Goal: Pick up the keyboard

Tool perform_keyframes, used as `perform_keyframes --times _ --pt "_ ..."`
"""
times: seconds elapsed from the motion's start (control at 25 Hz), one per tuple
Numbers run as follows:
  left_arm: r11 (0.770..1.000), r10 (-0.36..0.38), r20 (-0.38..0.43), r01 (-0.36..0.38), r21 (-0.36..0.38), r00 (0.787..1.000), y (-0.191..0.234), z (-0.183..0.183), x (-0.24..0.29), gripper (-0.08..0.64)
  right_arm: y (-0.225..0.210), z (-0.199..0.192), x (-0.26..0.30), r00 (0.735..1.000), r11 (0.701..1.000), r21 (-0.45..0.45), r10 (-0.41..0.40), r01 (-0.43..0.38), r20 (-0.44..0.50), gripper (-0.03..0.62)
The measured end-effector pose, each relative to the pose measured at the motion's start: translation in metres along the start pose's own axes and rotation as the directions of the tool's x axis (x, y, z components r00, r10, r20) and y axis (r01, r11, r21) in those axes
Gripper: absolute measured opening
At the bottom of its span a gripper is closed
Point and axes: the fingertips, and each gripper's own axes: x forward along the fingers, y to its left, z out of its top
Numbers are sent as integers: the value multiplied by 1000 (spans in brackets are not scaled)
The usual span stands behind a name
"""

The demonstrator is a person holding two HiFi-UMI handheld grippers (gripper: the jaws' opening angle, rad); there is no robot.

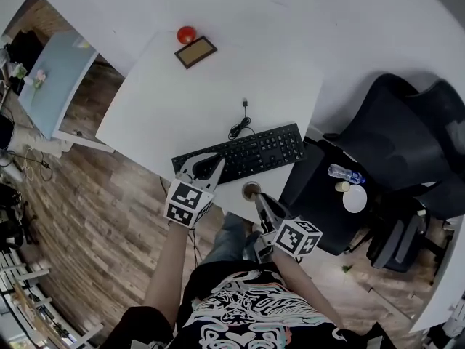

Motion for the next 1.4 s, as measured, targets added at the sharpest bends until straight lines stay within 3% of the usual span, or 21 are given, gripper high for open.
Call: perform_keyframes --times 0.2,0.48,0.72,0.88,1.04,1.28,1.4 --pt "996 -89 -113 91 12 990 16 -17 24 25 -3 -1 24 999 999 36 -31 30 11 31" --pt "975 -217 -214 220 -8 952 32 -33 61 27 -13 1 55 997 994 78 -76 74 27 32" --pt "949 -295 -256 313 30 920 39 -37 88 93 -25 -6 74 992 984 136 -123 118 31 38" --pt "925 -367 -283 380 -11 886 37 -46 104 145 -32 -8 82 988 973 190 -144 133 48 86" --pt "887 -429 -374 462 -2 822 32 -64 112 192 -42 -11 89 985 951 270 -167 147 52 116" --pt "813 -502 -535 582 -23 680 23 -87 114 235 -54 -14 95 978 928 329 -202 173 57 117" --pt "782 -527 -573 622 -39 627 20 -86 117 235 -62 -16 96 972 902 388 -227 188 55 117"
